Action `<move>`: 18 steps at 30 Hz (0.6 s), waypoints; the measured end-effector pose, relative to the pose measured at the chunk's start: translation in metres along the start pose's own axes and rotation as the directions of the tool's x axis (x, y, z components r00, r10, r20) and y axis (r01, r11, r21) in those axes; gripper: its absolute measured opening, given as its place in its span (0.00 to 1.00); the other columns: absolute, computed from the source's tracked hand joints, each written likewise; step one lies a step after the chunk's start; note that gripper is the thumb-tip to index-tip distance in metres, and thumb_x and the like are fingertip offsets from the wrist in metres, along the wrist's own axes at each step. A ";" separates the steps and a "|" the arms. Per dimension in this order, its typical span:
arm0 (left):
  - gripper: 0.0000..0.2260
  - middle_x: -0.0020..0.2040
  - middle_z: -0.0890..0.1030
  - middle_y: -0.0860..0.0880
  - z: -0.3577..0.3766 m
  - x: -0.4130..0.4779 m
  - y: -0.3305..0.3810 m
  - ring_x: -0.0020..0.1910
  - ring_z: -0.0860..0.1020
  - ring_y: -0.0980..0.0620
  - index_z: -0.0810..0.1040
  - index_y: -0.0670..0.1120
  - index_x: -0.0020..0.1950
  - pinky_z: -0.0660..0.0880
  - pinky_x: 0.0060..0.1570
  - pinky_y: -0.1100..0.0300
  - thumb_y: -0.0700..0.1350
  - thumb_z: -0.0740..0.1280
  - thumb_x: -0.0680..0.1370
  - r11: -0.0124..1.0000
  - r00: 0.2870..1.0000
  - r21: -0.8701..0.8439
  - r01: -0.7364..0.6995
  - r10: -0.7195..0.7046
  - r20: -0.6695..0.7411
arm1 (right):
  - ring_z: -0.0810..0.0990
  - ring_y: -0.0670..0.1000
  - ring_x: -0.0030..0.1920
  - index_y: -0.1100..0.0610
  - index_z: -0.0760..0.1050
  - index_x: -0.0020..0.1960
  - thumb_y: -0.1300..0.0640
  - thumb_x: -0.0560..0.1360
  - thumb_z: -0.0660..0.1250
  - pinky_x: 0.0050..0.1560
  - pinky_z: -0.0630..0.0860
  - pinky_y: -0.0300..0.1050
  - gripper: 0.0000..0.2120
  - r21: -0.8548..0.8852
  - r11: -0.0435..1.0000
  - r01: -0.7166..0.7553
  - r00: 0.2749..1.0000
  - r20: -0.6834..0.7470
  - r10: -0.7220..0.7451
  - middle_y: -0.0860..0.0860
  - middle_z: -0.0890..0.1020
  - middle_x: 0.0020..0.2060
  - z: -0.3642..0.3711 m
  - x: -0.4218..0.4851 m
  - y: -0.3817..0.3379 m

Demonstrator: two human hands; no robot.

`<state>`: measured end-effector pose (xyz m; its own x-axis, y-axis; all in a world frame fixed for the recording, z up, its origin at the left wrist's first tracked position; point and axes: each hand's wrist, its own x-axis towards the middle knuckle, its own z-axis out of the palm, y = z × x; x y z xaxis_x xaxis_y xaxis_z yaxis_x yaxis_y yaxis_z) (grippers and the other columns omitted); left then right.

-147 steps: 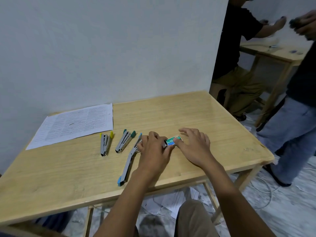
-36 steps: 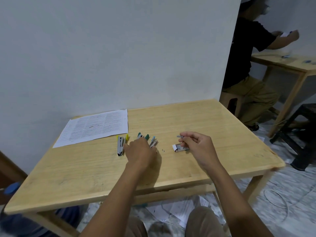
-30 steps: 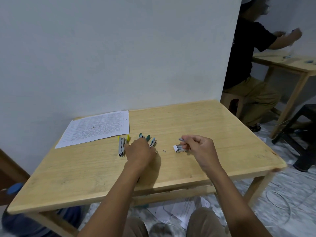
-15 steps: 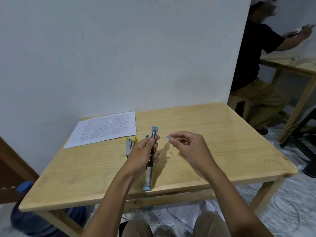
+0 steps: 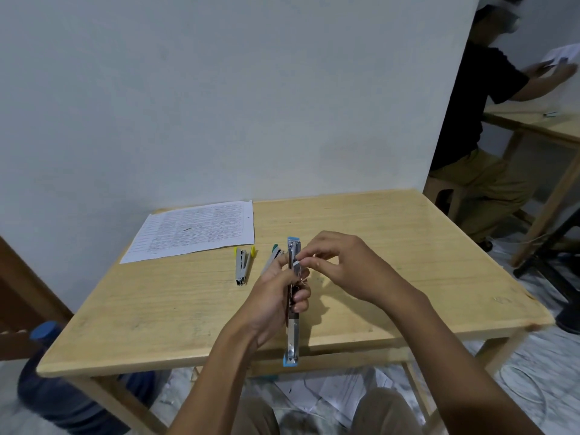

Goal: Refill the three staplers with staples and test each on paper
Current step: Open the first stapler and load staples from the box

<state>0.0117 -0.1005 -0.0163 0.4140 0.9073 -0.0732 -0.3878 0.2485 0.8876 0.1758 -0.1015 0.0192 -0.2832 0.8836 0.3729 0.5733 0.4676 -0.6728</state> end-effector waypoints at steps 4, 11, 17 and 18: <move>0.13 0.38 0.72 0.47 0.003 -0.003 0.000 0.27 0.65 0.53 0.67 0.45 0.58 0.60 0.26 0.62 0.30 0.54 0.79 0.999 1.000 -0.033 0.024 -0.024 -0.001 | 0.78 0.46 0.48 0.51 0.84 0.54 0.55 0.78 0.68 0.51 0.74 0.44 0.07 -0.180 0.983 0.034 0.992 0.124 -0.012 0.45 0.80 0.48 -0.008 0.006 -0.008; 0.14 0.37 0.73 0.47 0.004 -0.005 0.001 0.27 0.65 0.53 0.66 0.47 0.58 0.59 0.26 0.62 0.31 0.54 0.78 0.997 1.000 -0.070 0.031 -0.031 0.008 | 0.78 0.51 0.50 0.50 0.82 0.56 0.54 0.80 0.65 0.52 0.75 0.53 0.09 -0.322 0.946 0.032 0.974 0.223 0.043 0.48 0.79 0.52 -0.018 0.011 -0.024; 0.11 0.37 0.72 0.46 0.006 -0.007 0.000 0.27 0.65 0.53 0.68 0.44 0.55 0.60 0.25 0.63 0.31 0.54 0.79 0.997 0.999 -0.071 0.038 -0.038 0.000 | 0.75 0.46 0.49 0.48 0.80 0.58 0.53 0.80 0.64 0.48 0.73 0.47 0.10 -0.434 0.899 0.060 0.967 0.247 0.054 0.45 0.78 0.53 -0.012 0.012 -0.029; 0.11 0.37 0.72 0.46 0.006 -0.008 0.000 0.27 0.65 0.53 0.68 0.44 0.54 0.60 0.25 0.63 0.31 0.54 0.79 0.996 0.999 -0.082 0.042 -0.042 0.000 | 0.75 0.45 0.48 0.47 0.80 0.58 0.52 0.79 0.65 0.48 0.74 0.46 0.10 -0.424 0.904 0.047 0.974 0.220 0.052 0.44 0.79 0.53 -0.012 0.012 -0.029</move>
<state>0.0137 -0.1100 -0.0133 0.4303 0.8959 -0.1104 -0.4362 0.3134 0.8435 0.1650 -0.1049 0.0502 -0.4150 0.8902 0.1877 0.8312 0.4549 -0.3196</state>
